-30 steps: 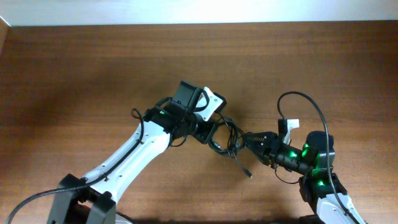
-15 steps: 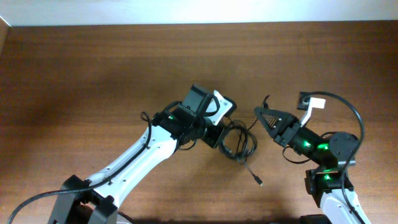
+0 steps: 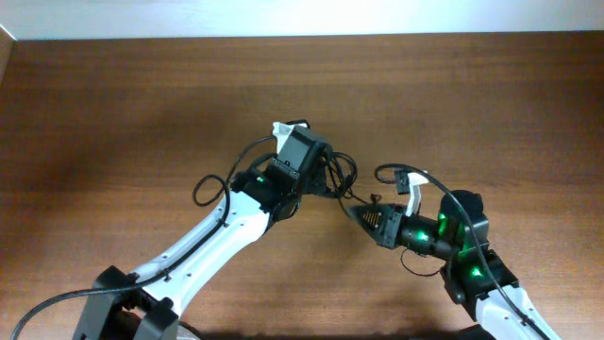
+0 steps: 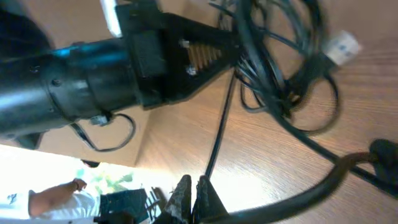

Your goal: Untangle cables

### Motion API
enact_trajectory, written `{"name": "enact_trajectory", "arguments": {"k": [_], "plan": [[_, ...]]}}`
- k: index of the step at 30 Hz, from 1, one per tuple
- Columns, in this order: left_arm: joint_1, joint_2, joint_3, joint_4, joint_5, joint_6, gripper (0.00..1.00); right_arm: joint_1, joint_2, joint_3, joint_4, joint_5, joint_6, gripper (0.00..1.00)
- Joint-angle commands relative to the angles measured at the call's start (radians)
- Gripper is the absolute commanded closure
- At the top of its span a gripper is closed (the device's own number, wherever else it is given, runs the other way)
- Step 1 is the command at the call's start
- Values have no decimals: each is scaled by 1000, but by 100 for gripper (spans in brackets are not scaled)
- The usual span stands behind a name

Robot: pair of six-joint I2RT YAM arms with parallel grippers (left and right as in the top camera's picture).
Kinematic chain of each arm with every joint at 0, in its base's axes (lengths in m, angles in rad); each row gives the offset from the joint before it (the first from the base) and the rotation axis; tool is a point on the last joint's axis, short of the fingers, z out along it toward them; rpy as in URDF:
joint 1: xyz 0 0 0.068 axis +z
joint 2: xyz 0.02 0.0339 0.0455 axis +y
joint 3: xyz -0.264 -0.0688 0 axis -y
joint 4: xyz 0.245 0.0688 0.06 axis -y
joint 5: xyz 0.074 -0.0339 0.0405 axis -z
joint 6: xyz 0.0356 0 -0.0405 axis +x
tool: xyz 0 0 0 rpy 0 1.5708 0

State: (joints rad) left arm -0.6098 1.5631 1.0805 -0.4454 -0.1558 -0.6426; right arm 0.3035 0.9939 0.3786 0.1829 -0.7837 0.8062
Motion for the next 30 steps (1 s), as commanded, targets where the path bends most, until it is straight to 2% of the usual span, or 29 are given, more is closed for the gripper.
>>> {"name": "enact_trajectory", "arguments": {"k": [1, 2, 3, 4, 5, 6, 8, 9, 10, 11, 12, 14, 15, 18, 20, 23, 30], "plan": [[4, -19, 3, 23, -75, -109, 100, 13, -5, 0, -102, -16, -13, 77], [4, -19, 3, 21, -72, -108, 100, 13, -5, 0, -126, -14, -14, 71], [4, -19, 3, 14, -73, -56, 100, 13, -5, 0, -164, 8, -14, 55], [4, -19, 3, 14, -73, 28, 100, 13, -5, 0, -191, 31, -14, 46], [4, -19, 3, 5, -72, 142, 100, 13, -5, 0, -218, 50, -14, 33], [4, -19, 3, -20, -63, 237, 96, 13, -6, 0, -248, 68, -14, 27], [4, -19, 3, -92, -15, 280, 88, 13, -5, 0, -286, 111, -13, 17], [4, -19, 3, -111, 33, 266, 68, 13, -5, 0, -301, 136, -13, 10], [3, -19, 3, -117, 118, 208, 29, 13, -5, 0, -314, 156, -13, 5], [3, -19, 3, -117, 161, 177, 11, 13, -5, 0, -323, 169, -13, 2], [3, -19, 3, -117, 214, 133, 1, 13, -5, 0, -329, 169, -13, 1], [4, -19, 3, -114, 214, 37, 1, 13, -5, -1, -341, 189, -13, 1], [4, -19, 3, -109, 185, 29, 1, 13, -5, 0, -361, 212, -13, 1], [4, -19, 3, -110, -43, 198, 1, 13, -5, 0, -416, 225, -13, 1], [4, -19, 3, -106, -151, 237, 1, 12, -5, -1, -439, 256, -14, 1], [4, -19, 2, -99, -166, 237, 1, 13, -5, -1, -442, 318, -14, 1], [19, -19, 2, -91, -210, 237, 1, 13, -5, -1, -441, 318, -14, 1]]}}
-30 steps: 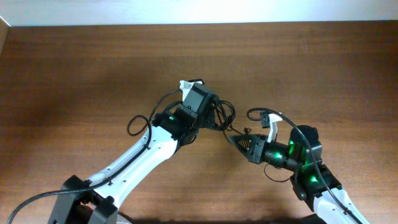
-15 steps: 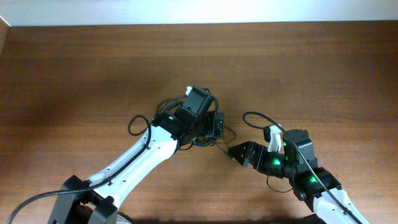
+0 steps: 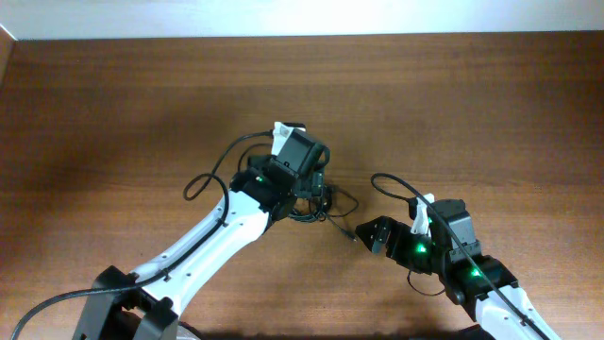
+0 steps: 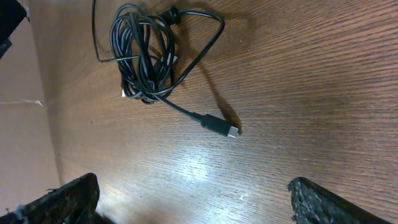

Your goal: Untangle cables

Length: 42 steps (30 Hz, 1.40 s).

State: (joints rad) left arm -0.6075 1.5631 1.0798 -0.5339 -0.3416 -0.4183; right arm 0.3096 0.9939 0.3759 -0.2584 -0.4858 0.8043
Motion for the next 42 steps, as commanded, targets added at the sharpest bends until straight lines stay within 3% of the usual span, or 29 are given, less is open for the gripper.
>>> {"name": "enact_trajectory", "arguments": {"k": [1, 3, 4, 5, 8, 10, 14, 26, 29, 34, 35, 38, 42], "plan": [[40, -19, 3, 0, -21, 13, 1, 6, -5, 2, 3, 21, -11, 1], [79, -19, 3, 3, -21, 20, 1, 6, -5, 2, 3, 21, -11, 1], [98, -19, 3, 3, -12, 58, 9, 6, -5, 2, 3, 21, -11, 1], [119, -19, 3, 2, 27, 134, 33, 6, -5, 2, 3, 21, -11, 1], [136, -18, 2, -3, 301, 424, 32, 6, -5, 2, 3, 21, -11, 1], [137, -7, -1, -3, 327, 492, 32, 6, -5, 2, 3, 21, -11, 1], [137, 126, -3, -2, 327, 492, 27, 6, -5, 2, 3, 21, -11, 1], [137, 210, -3, 77, 328, 496, 45, 6, -5, 2, 3, 21, -11, 1], [137, 233, -3, 113, 327, 496, 60, 6, -5, 2, 3, 21, -11, 1], [137, 298, -3, 115, 327, 496, 62, 6, -5, 2, 3, 21, -11, 1], [137, 315, -3, 123, 327, 496, 66, 6, -5, 2, 3, 21, -11, 1], [137, 327, -2, 187, 328, 494, 100, 6, -5, 2, 3, 21, -11, 1], [137, 277, 10, 131, 328, 455, 100, 6, -5, 2, 3, 21, -11, 1]]}}
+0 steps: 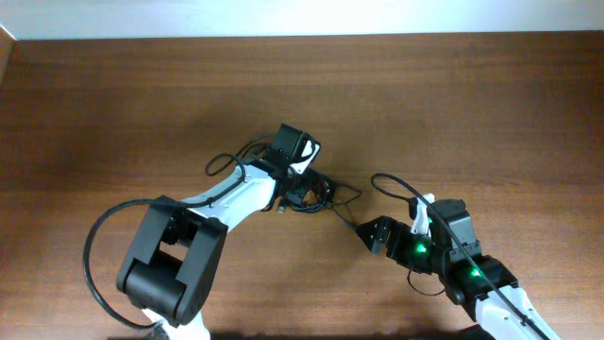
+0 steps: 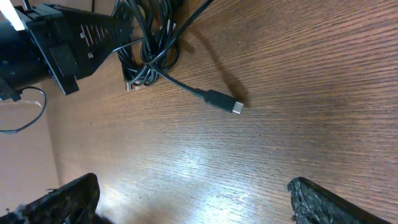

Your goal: Untangle cables

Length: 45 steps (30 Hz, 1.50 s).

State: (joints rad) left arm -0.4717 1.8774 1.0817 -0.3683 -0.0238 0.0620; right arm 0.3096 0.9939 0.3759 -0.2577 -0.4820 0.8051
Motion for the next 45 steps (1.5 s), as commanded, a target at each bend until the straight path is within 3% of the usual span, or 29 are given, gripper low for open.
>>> {"name": "enact_trajectory", "arguments": {"k": [1, 3, 8, 11, 14, 16, 23, 24, 25, 26, 27, 28, 35, 41, 43, 45], "plan": [[2, -58, 8, -53, 10, -60, 100, 6, -5, 2, 15, 26, -12, 1], [2, -95, 8, -102, 16, -138, 100, 6, -5, 2, 68, -14, -12, 1], [2, -167, 8, -149, 184, -140, 100, 5, -5, 2, 97, -49, -25, 1], [2, -195, 8, -150, 273, -90, 100, 5, -6, 9, 278, -145, -302, 18], [2, -197, 8, -150, 375, -38, 100, 5, -5, 59, 288, -87, -443, 18], [2, -197, 8, -150, 431, -38, 100, 5, -4, 60, 281, -2, -462, 18], [2, -197, 8, -138, 669, -39, 100, 6, 140, 60, 287, -64, -460, 30], [2, -197, 8, -135, 681, -39, 100, 6, 169, 60, 289, -67, -460, 36], [2, -197, 8, -133, 703, -39, 100, 5, 198, 60, 293, -64, -460, 51], [2, -197, 8, -133, 710, -40, 100, 5, 214, 60, 299, -71, -453, 75], [2, -197, 8, -133, 713, -39, 100, 5, 215, 60, 300, -81, -449, 92], [2, -197, 8, -127, 708, -39, 100, 5, 212, 62, 300, -103, -449, 96], [37, -197, 8, 100, 682, -113, 100, 5, 196, 62, 201, -106, -450, 96], [54, -197, 8, 129, 683, -137, 100, 5, 196, 62, 174, -137, -450, 96], [54, -197, 8, 129, 728, -137, 92, 5, 196, 62, 174, -135, -450, 96], [54, -197, 8, 129, 778, -137, 92, 5, 196, 62, 174, -135, -450, 96]]}}
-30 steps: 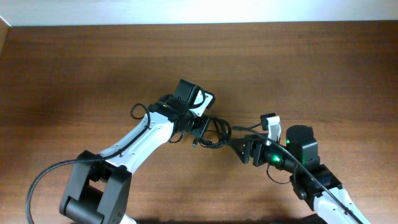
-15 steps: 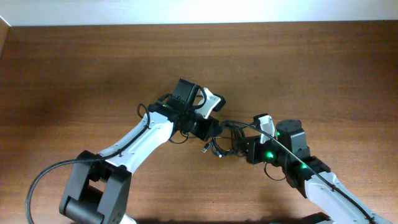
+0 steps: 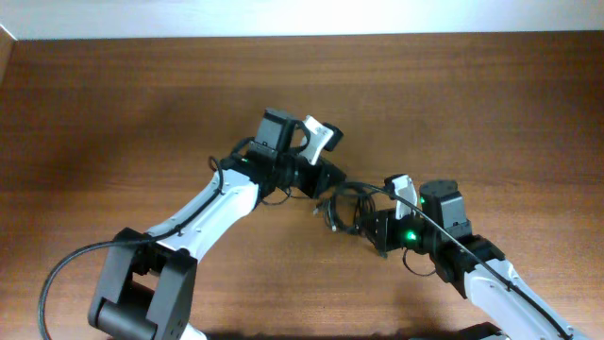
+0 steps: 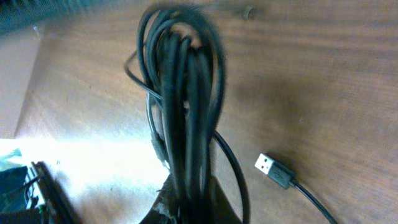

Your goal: Untangle cables

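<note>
A bundle of black cables [image 3: 342,205] lies between the two arms at the middle of the table. My right gripper [image 3: 366,227] is at its right side and is shut on the bundle's strands. In the right wrist view the coil [image 4: 183,93] runs up from the gripper [image 4: 189,202]. A loose USB plug [image 4: 273,169] rests on the wood to the right of it. My left gripper [image 3: 321,178] sits just up-left of the bundle; its jaws are hidden under the wrist.
Brown wooden table [image 3: 491,104] with a pale wall edge along the back. A white tag [image 3: 321,135] sticks out from the left wrist. The right arm's own wire [image 3: 415,212] loops over its forearm.
My right gripper was open and back from the bundle, with a plug lying before it; now it is forward and shut on the bundle. The left wrist has shifted up and right.
At first my right gripper was shut on a cable close to the left gripper at the bundle. Then it stood open and drawn back, the coil lying on the table with one plug free. The left gripper then lay at the coil. Now the right holds the coil.
</note>
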### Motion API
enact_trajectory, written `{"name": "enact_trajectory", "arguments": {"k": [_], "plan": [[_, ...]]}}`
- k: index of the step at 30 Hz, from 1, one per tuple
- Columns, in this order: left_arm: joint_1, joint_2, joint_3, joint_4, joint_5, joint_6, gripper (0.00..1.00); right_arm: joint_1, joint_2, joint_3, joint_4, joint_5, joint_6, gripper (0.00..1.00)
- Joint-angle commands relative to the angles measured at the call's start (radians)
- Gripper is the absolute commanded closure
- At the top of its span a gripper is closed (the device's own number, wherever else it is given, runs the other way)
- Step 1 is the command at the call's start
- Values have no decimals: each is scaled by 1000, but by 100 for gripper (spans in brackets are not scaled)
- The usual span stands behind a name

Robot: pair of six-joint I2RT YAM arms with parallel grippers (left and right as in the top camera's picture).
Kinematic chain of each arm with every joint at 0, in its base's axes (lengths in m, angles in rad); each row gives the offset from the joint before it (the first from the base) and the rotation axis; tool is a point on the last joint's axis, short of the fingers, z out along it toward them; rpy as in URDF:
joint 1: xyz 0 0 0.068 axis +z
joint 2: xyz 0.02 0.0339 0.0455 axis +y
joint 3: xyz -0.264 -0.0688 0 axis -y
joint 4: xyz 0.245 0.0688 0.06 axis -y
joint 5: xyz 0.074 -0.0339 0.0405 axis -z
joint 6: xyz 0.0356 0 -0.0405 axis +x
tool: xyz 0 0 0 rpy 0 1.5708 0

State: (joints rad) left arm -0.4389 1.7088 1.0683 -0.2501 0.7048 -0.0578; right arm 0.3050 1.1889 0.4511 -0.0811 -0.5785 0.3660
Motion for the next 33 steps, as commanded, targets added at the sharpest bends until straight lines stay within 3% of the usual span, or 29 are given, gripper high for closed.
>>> {"name": "enact_trajectory", "arguments": {"k": [1, 3, 5, 6, 8, 10, 12, 14, 20, 22, 27, 33], "plan": [[21, -28, 21, 9, 59, -17, 90, 9, 1, -13, -2, -39, -11, 96], [21, -28, 21, 1, 59, -17, 84, 9, 1, -13, -2, -39, -11, 96], [21, -28, 21, -44, 54, 20, 51, 9, 2, -13, -2, -39, -11, 96], [21, -28, 21, -117, 47, 134, 37, 9, 2, -13, -4, -39, -10, 96], [21, -28, 21, -229, -24, 238, 37, 9, 2, -13, -24, -39, 14, 96], [21, -28, 21, -257, -109, 244, 40, 9, 2, -13, -24, -50, 35, 96], [20, -28, 20, -253, -188, 243, 55, 9, 2, -13, -24, -89, 35, 96], [20, -28, 17, -235, -206, 243, 61, 9, 2, -13, -24, -100, 35, 96], [-45, -21, 13, -185, -256, 228, 57, 9, 11, -13, -24, -71, 35, 96], [-64, -21, 13, -187, -353, 229, 68, 9, 47, -13, -24, -64, 35, 96], [-64, -19, 1, -198, -492, 240, 68, 9, 80, -13, 0, -84, 35, 96], [-100, -19, -60, -190, -480, 239, 67, 9, 81, -13, -2, -56, 72, 96]]}}
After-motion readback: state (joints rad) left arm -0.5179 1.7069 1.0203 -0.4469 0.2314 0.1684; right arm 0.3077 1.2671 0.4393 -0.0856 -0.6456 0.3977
